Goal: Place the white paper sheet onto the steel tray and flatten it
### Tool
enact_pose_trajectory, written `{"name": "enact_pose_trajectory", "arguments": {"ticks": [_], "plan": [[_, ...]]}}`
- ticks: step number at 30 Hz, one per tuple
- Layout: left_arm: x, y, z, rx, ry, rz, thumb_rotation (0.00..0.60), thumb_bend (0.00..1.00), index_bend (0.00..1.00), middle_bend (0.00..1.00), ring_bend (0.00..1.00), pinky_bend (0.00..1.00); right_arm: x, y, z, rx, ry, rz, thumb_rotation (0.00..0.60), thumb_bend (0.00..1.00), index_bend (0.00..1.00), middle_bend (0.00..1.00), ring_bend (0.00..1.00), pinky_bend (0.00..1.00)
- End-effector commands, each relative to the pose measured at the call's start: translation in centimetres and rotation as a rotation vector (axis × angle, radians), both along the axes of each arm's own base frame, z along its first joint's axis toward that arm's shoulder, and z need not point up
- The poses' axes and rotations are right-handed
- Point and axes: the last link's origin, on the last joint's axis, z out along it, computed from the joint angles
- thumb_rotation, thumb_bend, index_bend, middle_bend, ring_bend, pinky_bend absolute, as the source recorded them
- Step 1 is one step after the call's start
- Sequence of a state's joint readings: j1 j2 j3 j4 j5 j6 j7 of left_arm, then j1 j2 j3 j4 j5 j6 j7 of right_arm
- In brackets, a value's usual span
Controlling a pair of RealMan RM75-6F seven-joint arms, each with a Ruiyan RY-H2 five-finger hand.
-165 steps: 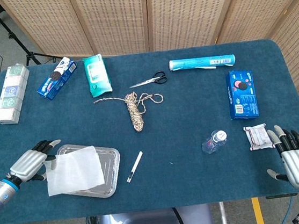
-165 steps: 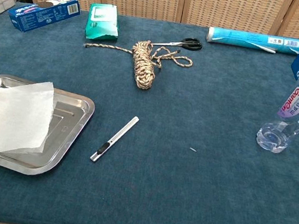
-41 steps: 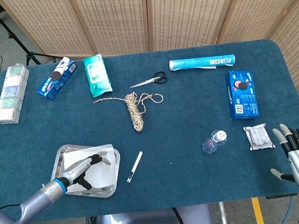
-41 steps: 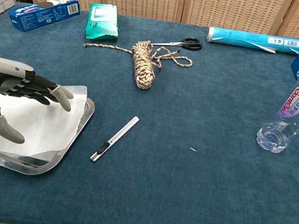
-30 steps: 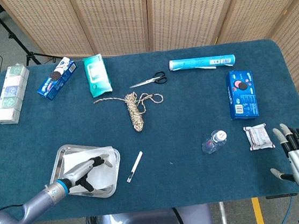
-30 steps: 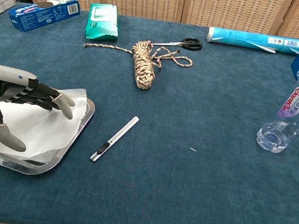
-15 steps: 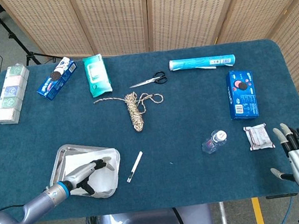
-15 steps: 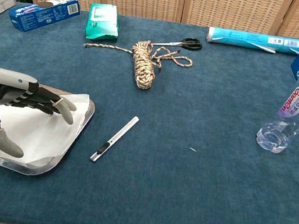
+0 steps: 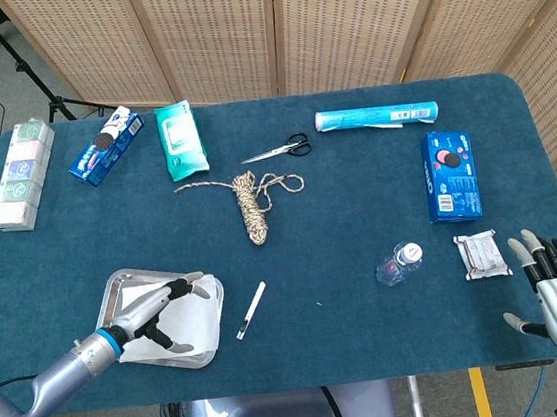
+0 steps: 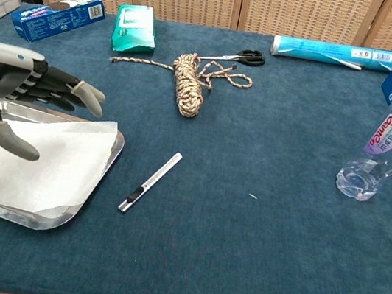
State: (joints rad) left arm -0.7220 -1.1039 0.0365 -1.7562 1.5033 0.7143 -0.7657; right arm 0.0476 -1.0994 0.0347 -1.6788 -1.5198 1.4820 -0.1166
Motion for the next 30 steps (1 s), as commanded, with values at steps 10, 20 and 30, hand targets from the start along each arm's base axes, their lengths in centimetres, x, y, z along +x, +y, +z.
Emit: {"name": "enact_pose_trajectory", "arguments": {"ticks": [10,20,30], "plan": [[0.8,-4.8,3.4,-0.149,-0.104,0.073,0.600,0.12,0.25,0.00,0.00,0.00,0.0,0.0,-0.1,0.004,0.006,-0.003,0.600,0.00,0.00,0.00,0.00,0.00],[-0.2,-6.0,3.3,-0.207,-0.052,0.129,0.600,0.12,0.24,0.00,0.00,0.00,0.0,0.0,0.0,-0.002,0.001,-0.004,0.600,0.00,0.00,0.00,0.00,0.00],[-1.7,-7.0,4.1,-0.248,0.097,0.159,0.600,0.12,0.23,0.00,0.00,0.00,0.0,0.0,-0.1,0.003,0.005,-0.006,0.600,0.00,0.00,0.00,0.00,0.00]]}}
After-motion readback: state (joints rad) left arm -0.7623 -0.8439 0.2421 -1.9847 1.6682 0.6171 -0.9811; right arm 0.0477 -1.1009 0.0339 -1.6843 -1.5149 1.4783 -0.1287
